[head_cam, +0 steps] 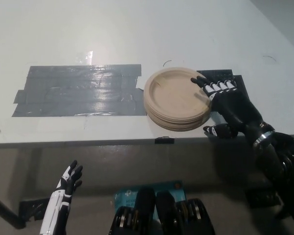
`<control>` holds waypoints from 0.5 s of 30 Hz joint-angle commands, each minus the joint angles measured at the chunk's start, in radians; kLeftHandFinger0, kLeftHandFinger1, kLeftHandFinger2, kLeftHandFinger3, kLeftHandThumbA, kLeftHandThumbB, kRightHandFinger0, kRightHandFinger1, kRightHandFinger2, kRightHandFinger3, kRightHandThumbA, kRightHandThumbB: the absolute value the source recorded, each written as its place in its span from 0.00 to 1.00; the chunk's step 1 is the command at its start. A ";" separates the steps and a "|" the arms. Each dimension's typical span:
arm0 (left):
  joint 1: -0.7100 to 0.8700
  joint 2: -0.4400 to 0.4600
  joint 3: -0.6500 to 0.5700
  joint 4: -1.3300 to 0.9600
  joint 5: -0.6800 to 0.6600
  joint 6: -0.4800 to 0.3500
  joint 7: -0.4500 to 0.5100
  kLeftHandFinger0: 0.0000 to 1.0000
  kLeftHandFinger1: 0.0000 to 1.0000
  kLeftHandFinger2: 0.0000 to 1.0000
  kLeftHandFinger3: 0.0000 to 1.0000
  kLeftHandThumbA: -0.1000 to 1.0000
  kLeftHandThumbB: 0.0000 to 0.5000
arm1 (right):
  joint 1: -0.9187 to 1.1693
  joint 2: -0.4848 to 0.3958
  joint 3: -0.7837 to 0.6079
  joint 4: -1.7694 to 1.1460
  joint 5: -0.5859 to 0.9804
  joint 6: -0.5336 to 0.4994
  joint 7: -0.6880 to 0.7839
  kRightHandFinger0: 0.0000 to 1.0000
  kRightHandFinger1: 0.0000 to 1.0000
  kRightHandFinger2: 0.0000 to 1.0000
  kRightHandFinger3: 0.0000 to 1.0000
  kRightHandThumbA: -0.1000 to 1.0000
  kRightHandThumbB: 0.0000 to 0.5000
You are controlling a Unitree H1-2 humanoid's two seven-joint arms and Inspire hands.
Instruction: A stack of plates is kept in the middle of the desk close to the robot and the robot grabs the stack with its right hand, picks it up and hands it to a person.
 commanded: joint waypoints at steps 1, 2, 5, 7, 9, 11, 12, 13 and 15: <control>-0.009 0.007 -0.001 -0.041 0.006 -0.007 -0.003 1.00 1.00 1.00 1.00 1.00 0.00 | -0.066 -0.004 0.015 0.012 -0.046 -0.017 -0.030 1.00 1.00 1.00 1.00 0.95 0.88; -0.009 0.008 -0.001 -0.041 0.004 -0.008 -0.004 1.00 1.00 1.00 1.00 1.00 0.00 | -0.067 -0.003 0.018 0.016 -0.049 -0.018 -0.033 1.00 1.00 1.00 1.00 0.95 0.88; -0.009 0.006 0.000 -0.035 0.003 -0.013 -0.002 1.00 1.00 1.00 1.00 1.00 0.00 | -0.071 -0.001 0.034 0.026 -0.070 -0.020 -0.041 1.00 1.00 1.00 1.00 0.95 0.88; -0.008 0.008 -0.001 -0.032 0.008 -0.020 -0.001 1.00 1.00 1.00 1.00 1.00 0.00 | -0.074 0.001 0.043 0.031 -0.082 -0.019 -0.045 1.00 1.00 1.00 1.00 0.95 0.86; -0.011 0.009 -0.002 -0.023 0.004 -0.031 -0.003 1.00 1.00 1.00 1.00 1.00 0.00 | -0.076 0.011 0.052 0.047 -0.091 -0.024 -0.066 1.00 1.00 1.00 1.00 0.92 0.86; -0.010 0.006 -0.003 -0.028 0.009 -0.024 -0.001 1.00 1.00 1.00 1.00 1.00 0.00 | -0.079 0.015 0.060 0.057 -0.101 -0.026 -0.080 1.00 1.00 1.00 1.00 0.92 0.86; -0.009 0.004 -0.003 -0.030 0.005 -0.020 -0.001 1.00 1.00 1.00 1.00 1.00 0.00 | -0.080 0.019 0.063 0.065 -0.102 -0.029 -0.086 1.00 1.00 1.00 1.00 0.91 0.85; -0.008 0.002 -0.002 -0.032 0.000 -0.019 -0.002 1.00 1.00 1.00 1.00 1.00 0.00 | -0.082 0.023 0.066 0.073 -0.103 -0.033 -0.093 1.00 1.00 1.00 1.00 0.91 0.85; -0.007 0.002 -0.002 -0.034 0.004 -0.018 -0.001 1.00 1.00 1.00 1.00 1.00 0.00 | -0.085 0.029 0.073 0.085 -0.111 -0.037 -0.101 1.00 1.00 1.00 1.00 0.91 0.83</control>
